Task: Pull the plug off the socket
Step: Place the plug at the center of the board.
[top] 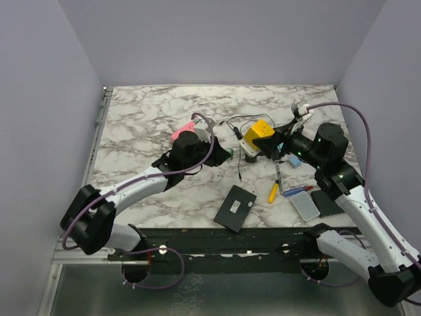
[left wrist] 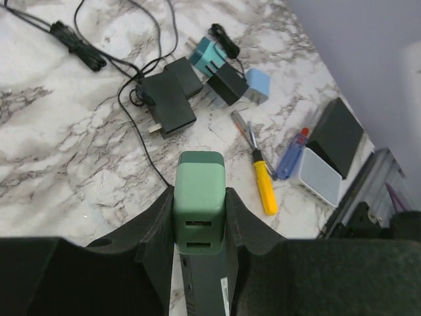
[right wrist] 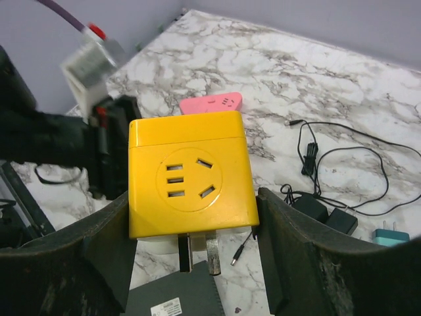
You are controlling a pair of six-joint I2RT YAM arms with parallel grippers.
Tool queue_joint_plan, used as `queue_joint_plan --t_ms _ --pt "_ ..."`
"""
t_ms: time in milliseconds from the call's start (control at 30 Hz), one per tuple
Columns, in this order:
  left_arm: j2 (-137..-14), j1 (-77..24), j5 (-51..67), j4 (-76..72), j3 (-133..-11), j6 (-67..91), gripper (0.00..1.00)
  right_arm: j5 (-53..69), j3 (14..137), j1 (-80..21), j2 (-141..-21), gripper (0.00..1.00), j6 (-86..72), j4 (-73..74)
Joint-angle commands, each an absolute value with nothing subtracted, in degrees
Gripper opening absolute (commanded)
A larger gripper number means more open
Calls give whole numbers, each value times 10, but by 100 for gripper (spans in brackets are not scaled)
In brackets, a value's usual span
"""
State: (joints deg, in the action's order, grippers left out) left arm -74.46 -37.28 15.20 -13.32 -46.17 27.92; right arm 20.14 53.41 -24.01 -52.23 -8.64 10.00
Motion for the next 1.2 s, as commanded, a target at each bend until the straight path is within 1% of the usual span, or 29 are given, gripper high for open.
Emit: queue_joint_plan --t_ms 0,67,333,400,533,767,833,900,1000,1067,1167 --pt "-821 -447 5 -220 -461 330 0 179 519 -241 -489 1 -106 50" --pt "-859 -461 -13 -236 -473 334 0 181 515 -241 -485 1 -108 50" --pt "-980 -492 -10 -327 -490 359 1 150 491 -241 -460 1 -131 37" --pt "-1005 -493 -9 -345 -492 366 7 145 483 -241 -453 1 -136 27" --pt "-1037 -493 -22 -372 -491 375 11 151 481 -241 -453 1 -130 34" --pt "-1093 -494 -3 -388 -518 368 16 145 475 -241 -455 1 -128 40" --pt "-1095 -493 -5 -388 -517 362 21 138 475 -241 -452 1 -127 42" --pt "-1092 -494 -10 -388 -515 356 29 128 474 -241 -447 1 -127 43" --pt "-1085 -493 -13 -388 -510 341 44 121 468 -240 -442 1 -126 40" --pt "-1078 -493 -24 -389 -504 330 57 119 466 -241 -444 1 -126 40" --pt "-1066 -492 -31 -390 -496 315 72 119 462 -241 -445 1 -125 41"
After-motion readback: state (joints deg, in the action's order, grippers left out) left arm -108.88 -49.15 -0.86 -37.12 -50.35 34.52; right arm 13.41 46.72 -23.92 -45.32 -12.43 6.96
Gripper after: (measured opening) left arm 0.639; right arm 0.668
